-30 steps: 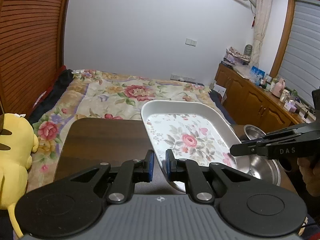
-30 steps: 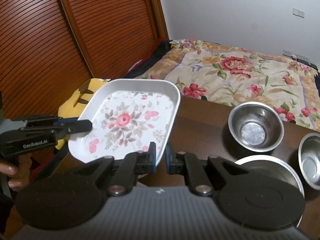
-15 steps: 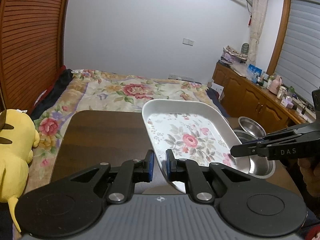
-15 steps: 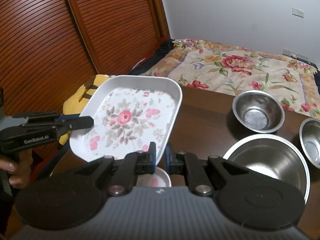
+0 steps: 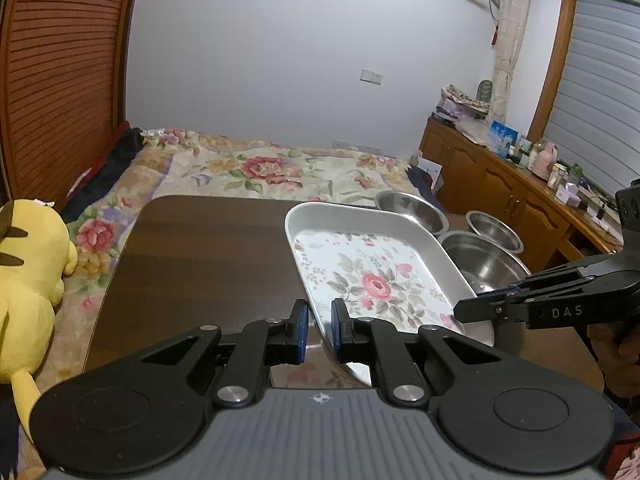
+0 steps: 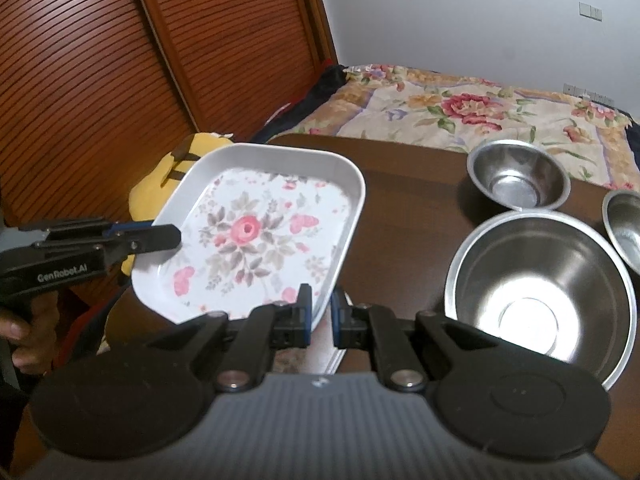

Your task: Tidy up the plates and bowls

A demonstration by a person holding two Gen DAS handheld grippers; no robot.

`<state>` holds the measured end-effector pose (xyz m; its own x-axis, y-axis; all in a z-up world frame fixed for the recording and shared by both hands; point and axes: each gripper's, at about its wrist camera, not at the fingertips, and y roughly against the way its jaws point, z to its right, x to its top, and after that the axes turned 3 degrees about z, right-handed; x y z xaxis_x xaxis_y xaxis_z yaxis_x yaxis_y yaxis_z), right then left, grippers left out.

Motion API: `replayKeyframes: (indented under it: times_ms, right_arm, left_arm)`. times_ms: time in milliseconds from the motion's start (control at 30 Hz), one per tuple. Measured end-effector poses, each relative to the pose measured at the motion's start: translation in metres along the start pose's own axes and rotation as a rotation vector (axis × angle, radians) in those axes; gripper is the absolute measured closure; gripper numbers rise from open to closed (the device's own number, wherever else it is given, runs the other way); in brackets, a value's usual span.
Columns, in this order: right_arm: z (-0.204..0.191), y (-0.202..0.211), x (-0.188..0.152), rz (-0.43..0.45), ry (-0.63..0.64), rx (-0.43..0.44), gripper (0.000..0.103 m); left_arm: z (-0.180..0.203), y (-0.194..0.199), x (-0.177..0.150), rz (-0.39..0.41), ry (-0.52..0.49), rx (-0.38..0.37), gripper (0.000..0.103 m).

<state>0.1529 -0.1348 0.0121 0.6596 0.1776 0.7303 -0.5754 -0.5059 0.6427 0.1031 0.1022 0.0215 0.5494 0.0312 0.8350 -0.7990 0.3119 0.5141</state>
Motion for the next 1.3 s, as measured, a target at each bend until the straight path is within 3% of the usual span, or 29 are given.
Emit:
replayKeyframes:
  times_ms: [733,1300]
  right_arm:
    - [-0.007,-0.006,-0.037,-0.028,-0.016,0.011,0.091]
    - [-0.016,-0.008,-0.055,0.042,-0.005,-0.029,0.09]
  left_arm:
    - [0.001,0.0,-0.047,-0.076,-0.013,0.024,0.09]
    - [0.007,-0.017,-0.059,-0.104,-0.091,0.108,0.089]
